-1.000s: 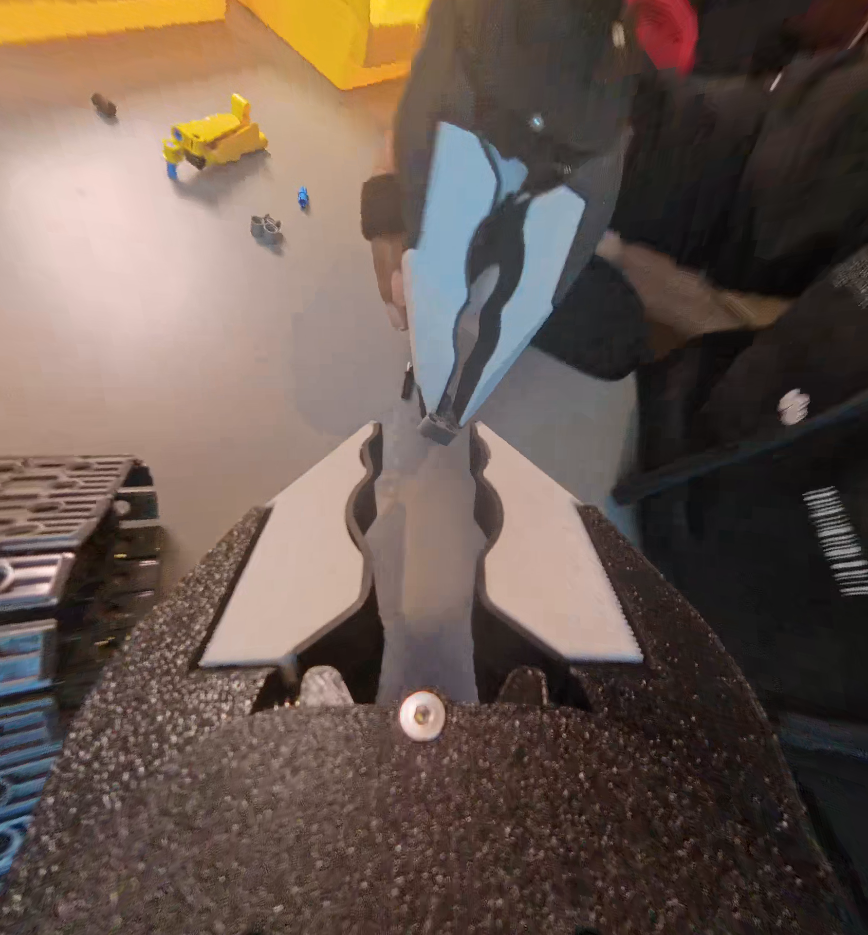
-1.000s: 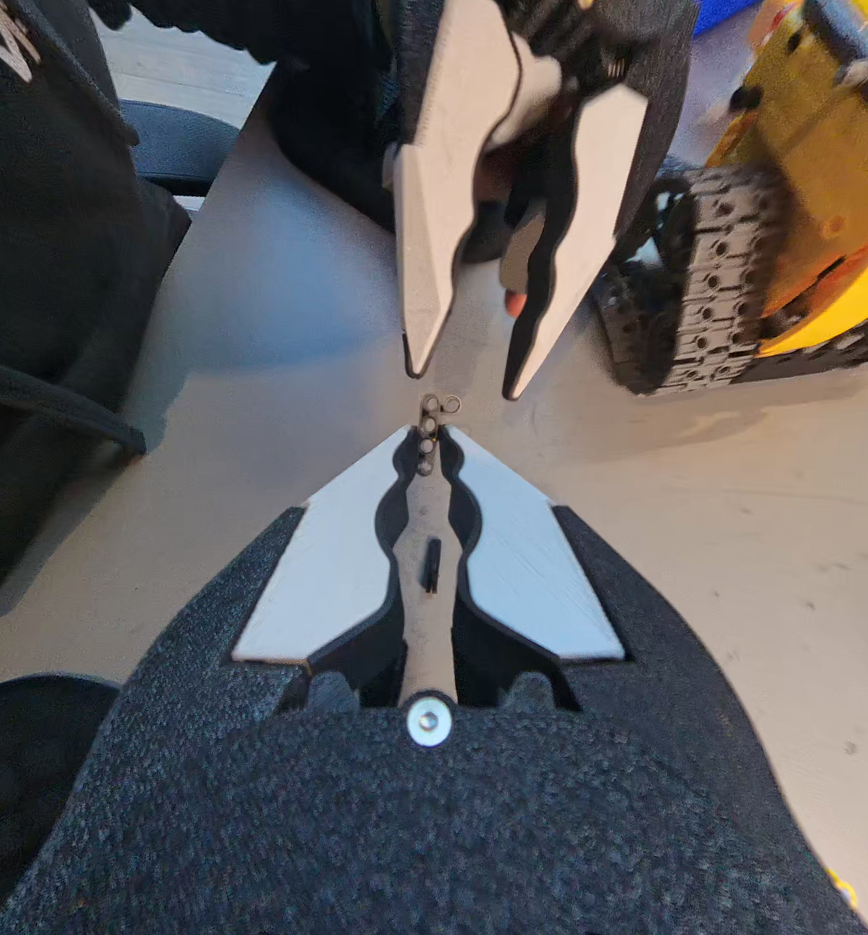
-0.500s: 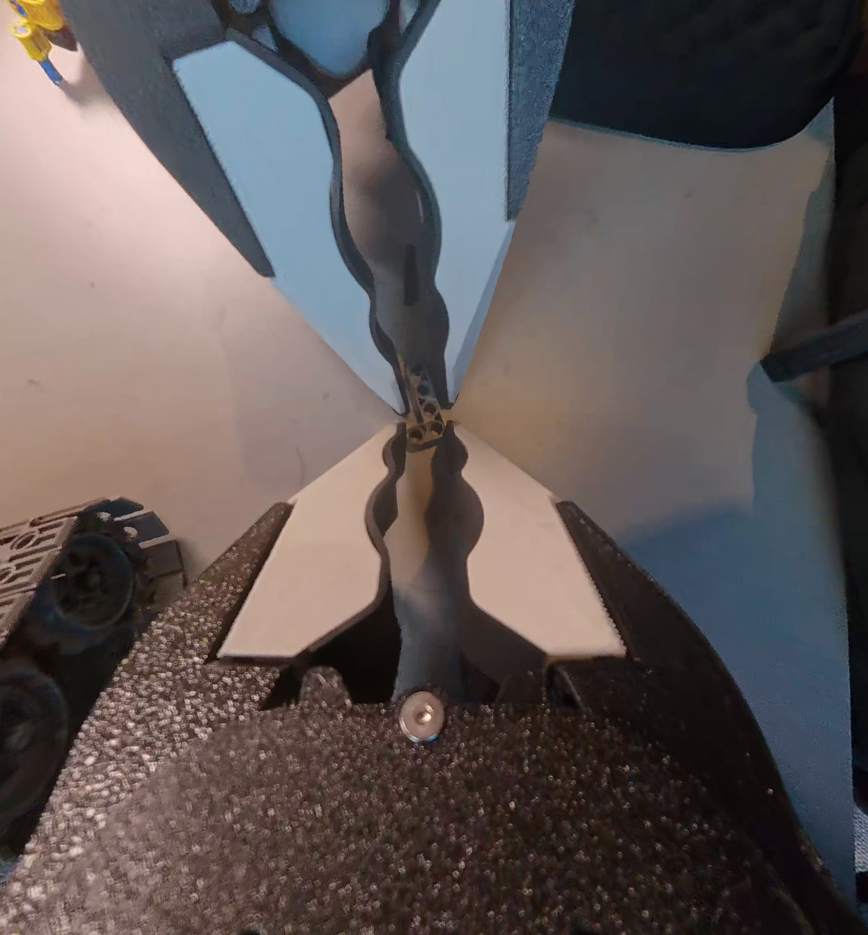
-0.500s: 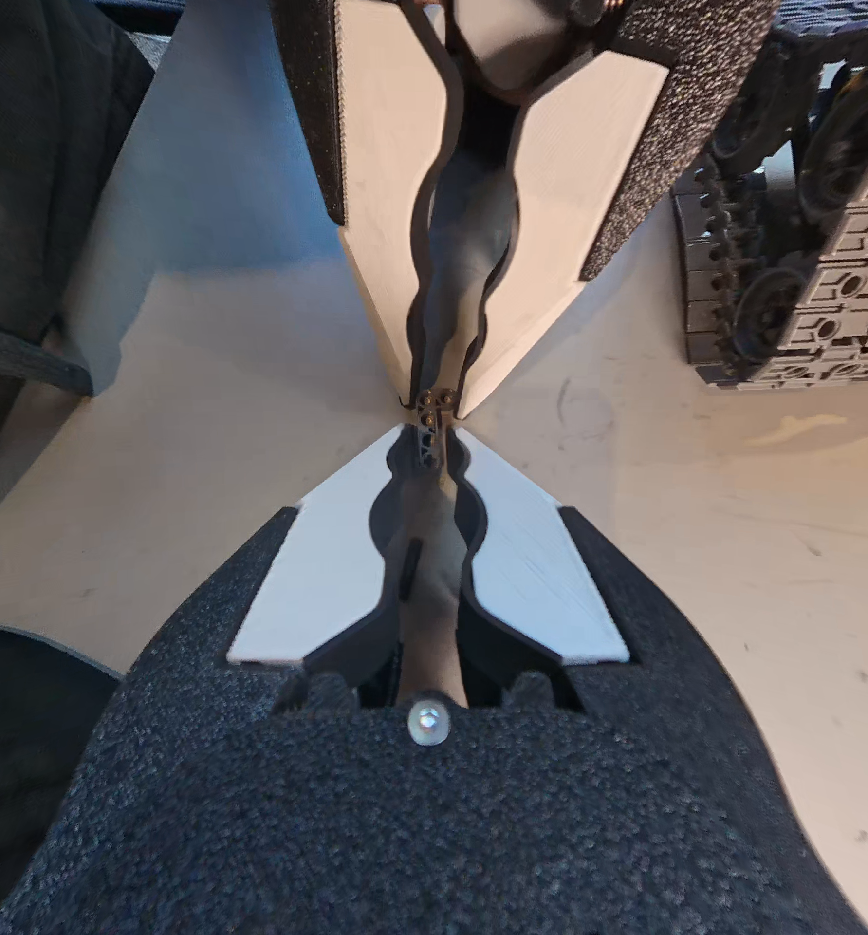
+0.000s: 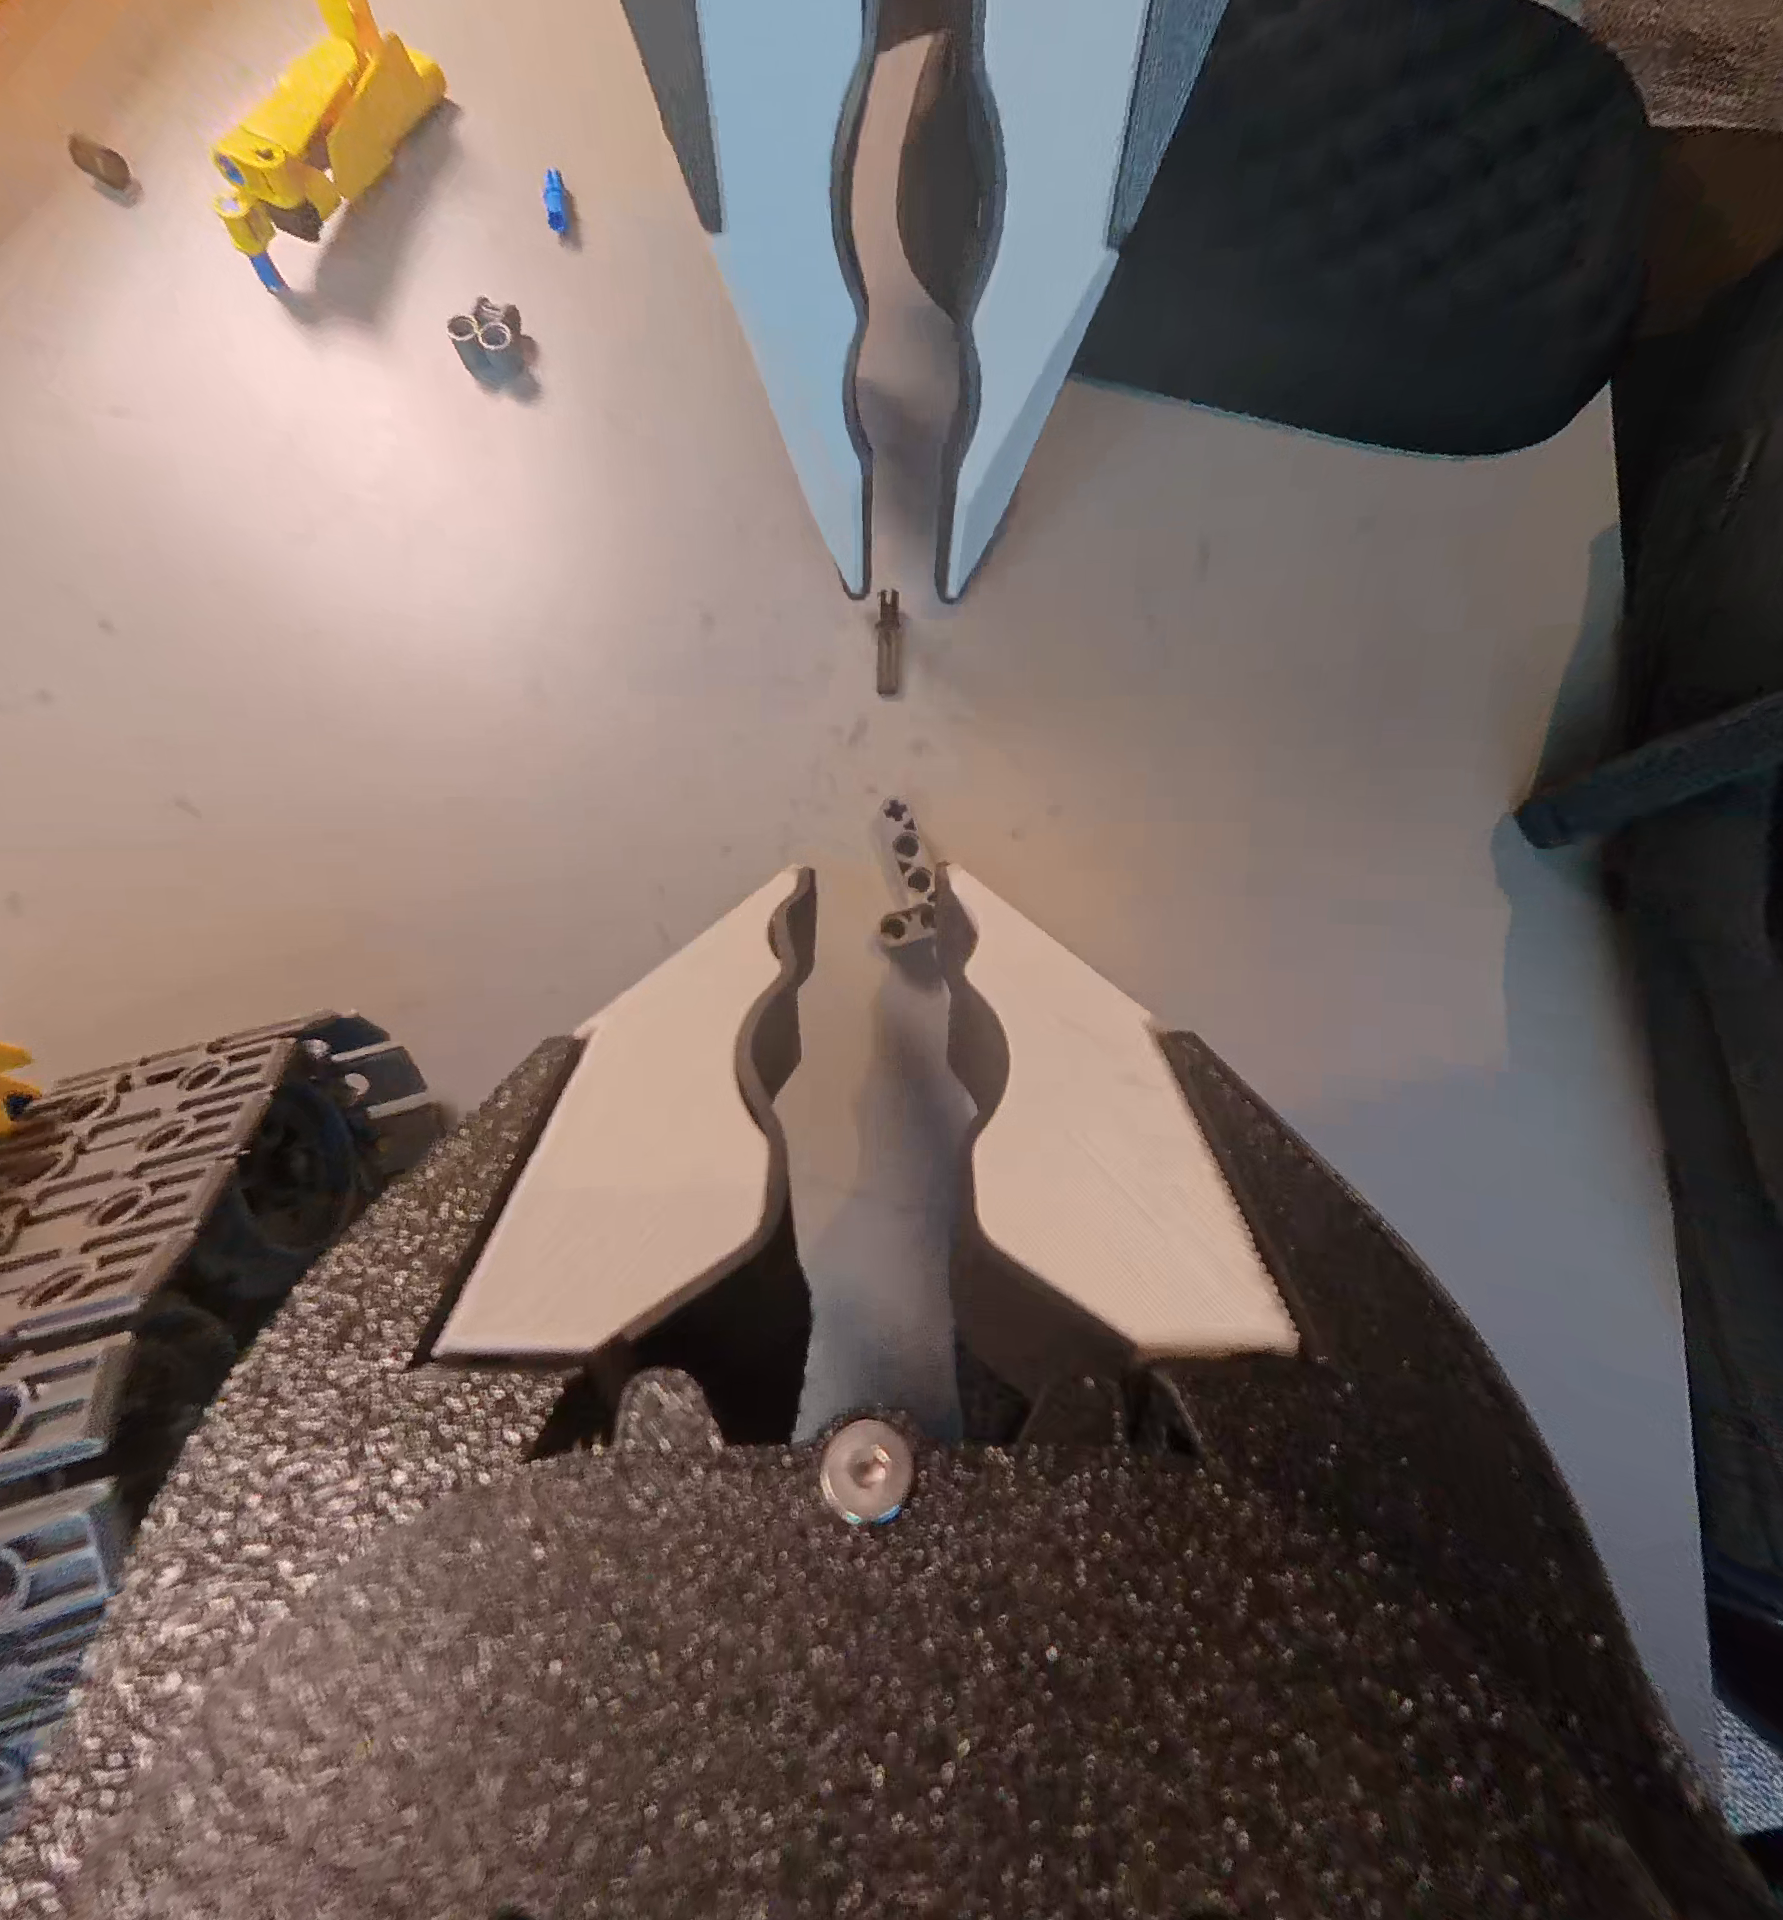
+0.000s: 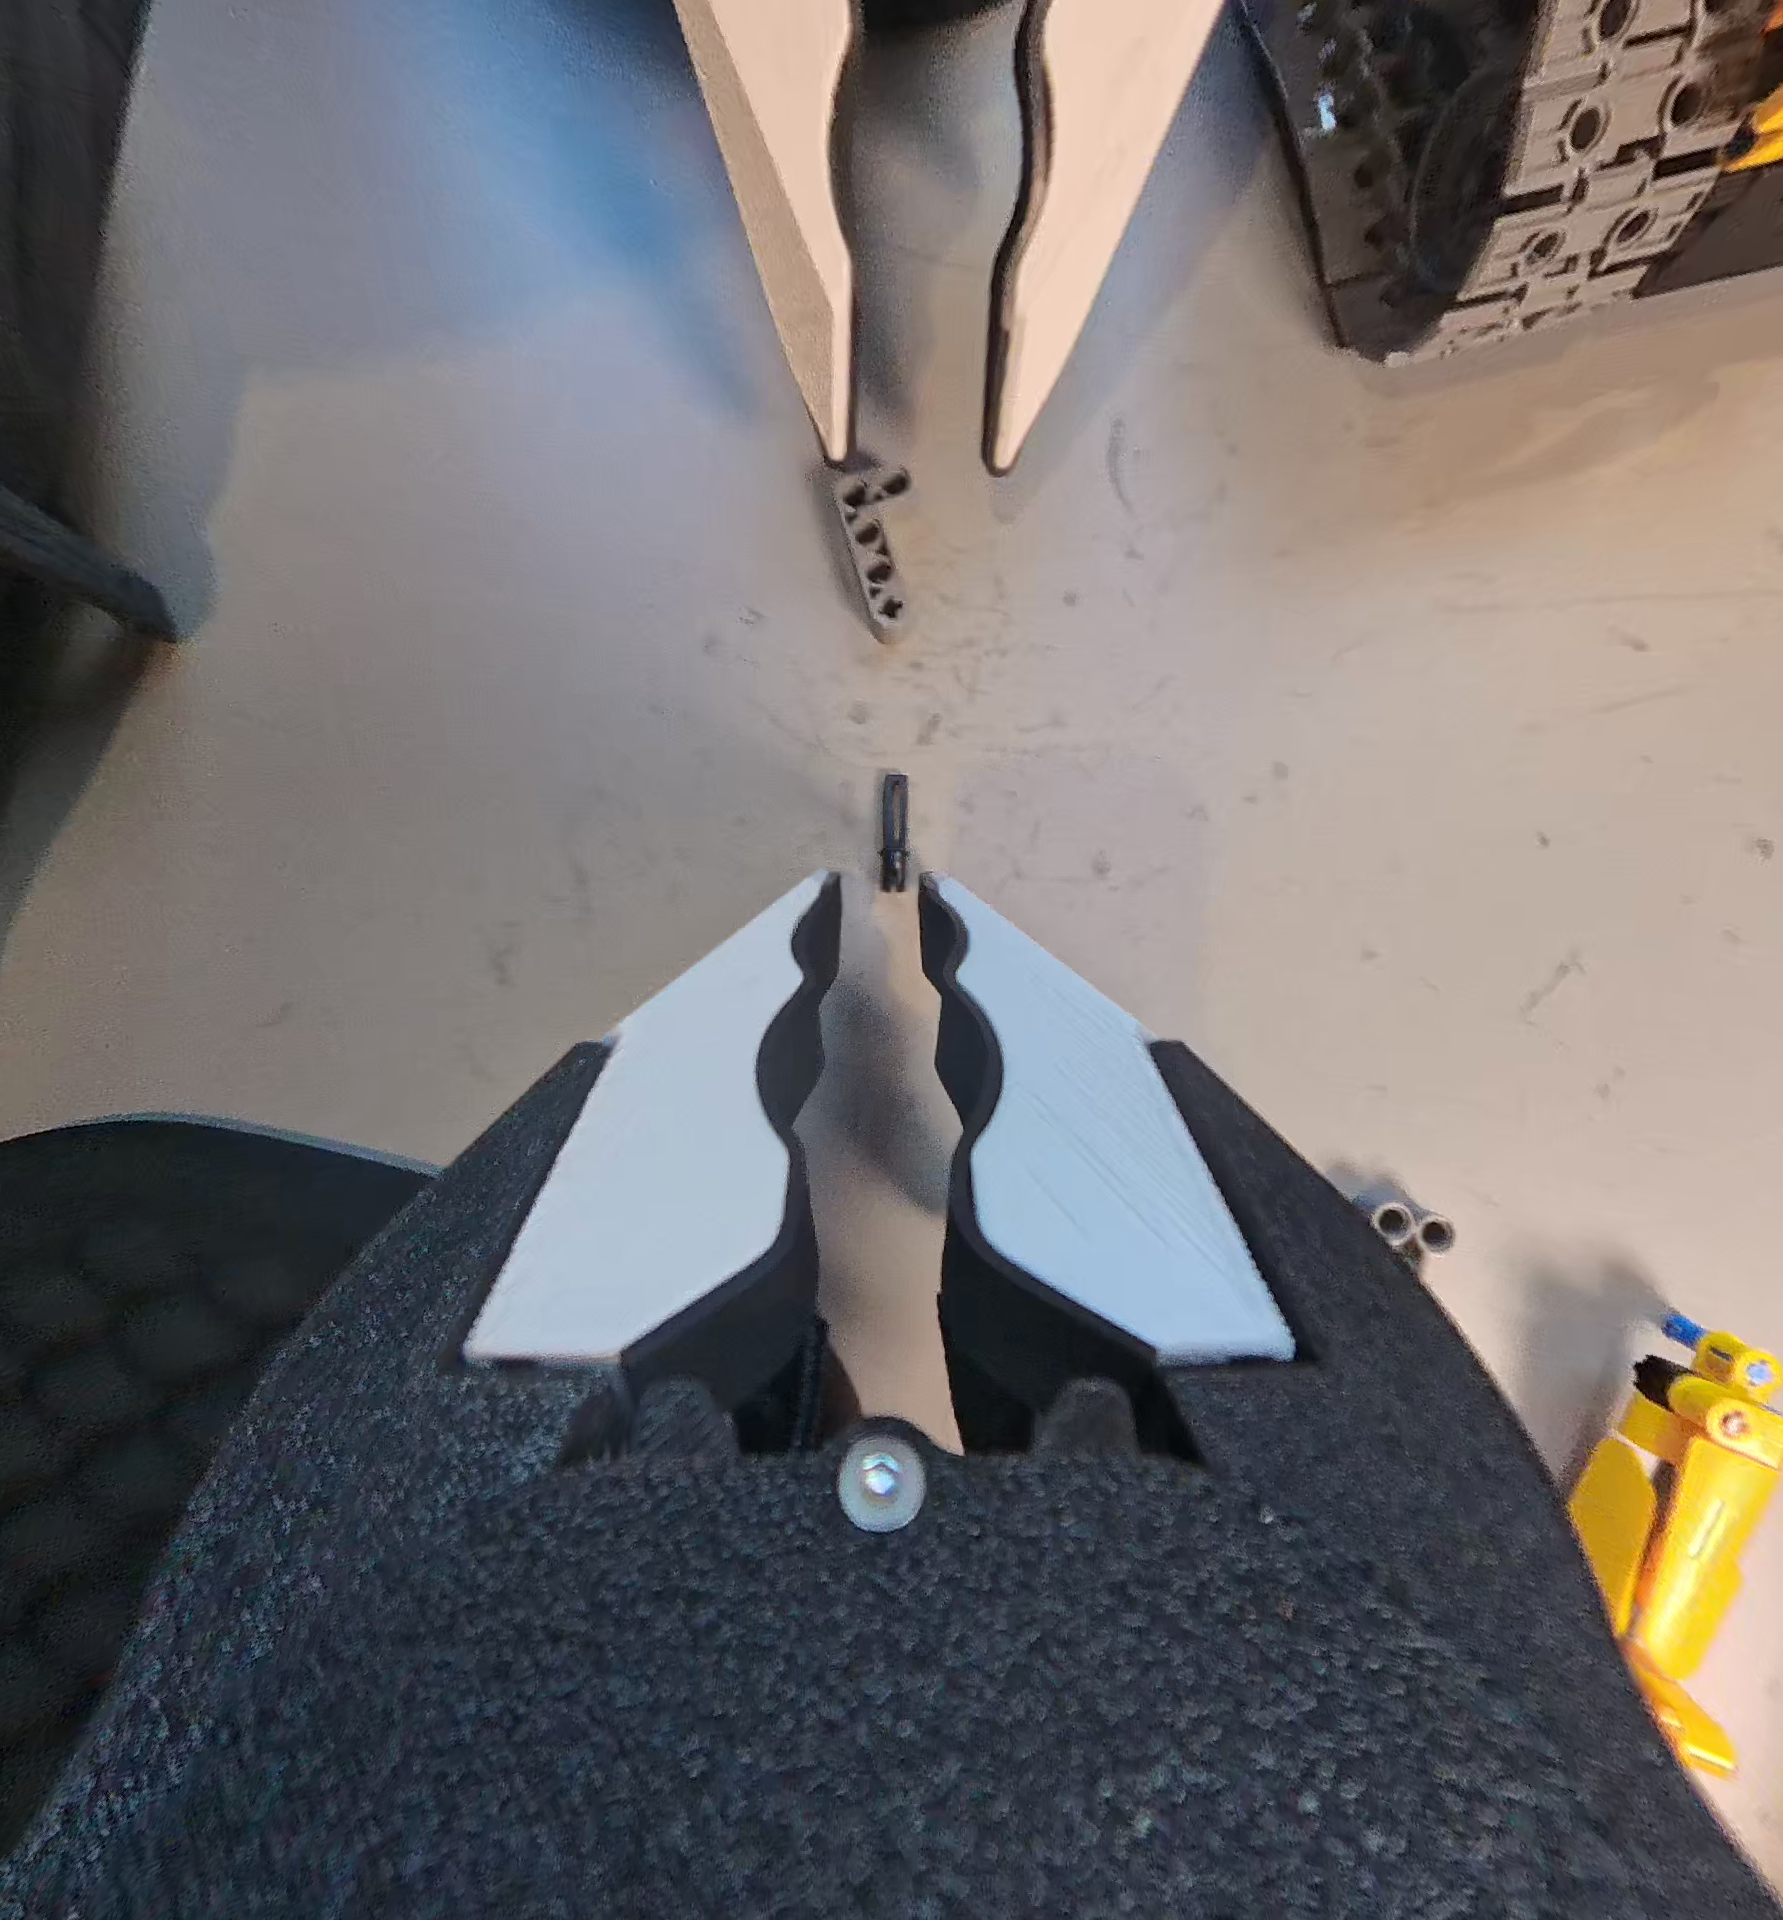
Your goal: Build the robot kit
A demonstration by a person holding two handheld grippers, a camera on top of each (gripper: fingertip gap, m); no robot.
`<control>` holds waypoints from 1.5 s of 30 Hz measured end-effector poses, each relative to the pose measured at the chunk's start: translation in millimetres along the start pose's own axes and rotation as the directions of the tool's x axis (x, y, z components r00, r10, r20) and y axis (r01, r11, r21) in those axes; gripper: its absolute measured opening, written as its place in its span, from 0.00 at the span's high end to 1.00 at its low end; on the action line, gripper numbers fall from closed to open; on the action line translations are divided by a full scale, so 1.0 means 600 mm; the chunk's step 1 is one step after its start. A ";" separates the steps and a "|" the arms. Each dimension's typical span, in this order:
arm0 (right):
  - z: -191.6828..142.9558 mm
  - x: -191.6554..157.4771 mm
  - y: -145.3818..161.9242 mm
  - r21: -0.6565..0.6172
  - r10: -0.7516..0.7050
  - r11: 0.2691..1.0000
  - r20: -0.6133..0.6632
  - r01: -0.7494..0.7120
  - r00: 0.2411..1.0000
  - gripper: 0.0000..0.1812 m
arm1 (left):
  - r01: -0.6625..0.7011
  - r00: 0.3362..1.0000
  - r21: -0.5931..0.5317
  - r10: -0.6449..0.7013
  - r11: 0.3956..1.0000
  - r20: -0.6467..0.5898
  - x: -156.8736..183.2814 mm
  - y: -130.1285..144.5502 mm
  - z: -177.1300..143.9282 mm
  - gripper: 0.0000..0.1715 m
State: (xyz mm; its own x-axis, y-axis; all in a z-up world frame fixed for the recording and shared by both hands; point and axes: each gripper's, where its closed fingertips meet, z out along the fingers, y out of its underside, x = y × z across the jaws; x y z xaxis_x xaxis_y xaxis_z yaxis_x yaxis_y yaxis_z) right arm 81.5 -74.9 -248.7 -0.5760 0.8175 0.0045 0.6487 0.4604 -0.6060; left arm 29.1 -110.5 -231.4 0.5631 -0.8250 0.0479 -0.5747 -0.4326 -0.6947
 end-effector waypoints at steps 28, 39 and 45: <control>-0.034 -0.011 -0.133 0.214 -0.135 0.965 -0.098 0.154 0.986 0.98 | -0.045 0.999 0.218 0.047 0.975 -0.003 0.023 -0.055 -0.023 0.98; -0.084 -0.016 -0.186 0.483 -0.069 0.868 -0.104 0.111 0.992 0.97 | -0.034 0.998 0.480 0.059 0.876 -0.037 0.035 -0.108 -0.082 0.98; -0.084 -0.017 -0.188 0.480 -0.080 0.869 -0.104 0.120 0.991 0.97 | -0.034 0.997 0.487 0.060 0.873 -0.037 0.036 -0.108 -0.085 0.98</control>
State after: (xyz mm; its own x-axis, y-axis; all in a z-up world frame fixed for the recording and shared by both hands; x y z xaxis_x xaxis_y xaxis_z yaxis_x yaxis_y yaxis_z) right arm 39.4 -117.8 -140.2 -0.5713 0.8095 0.1354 0.2554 0.3321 -0.9080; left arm 48.4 -118.7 -148.8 0.5049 -0.8626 0.0328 -0.2318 -0.1720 -0.9574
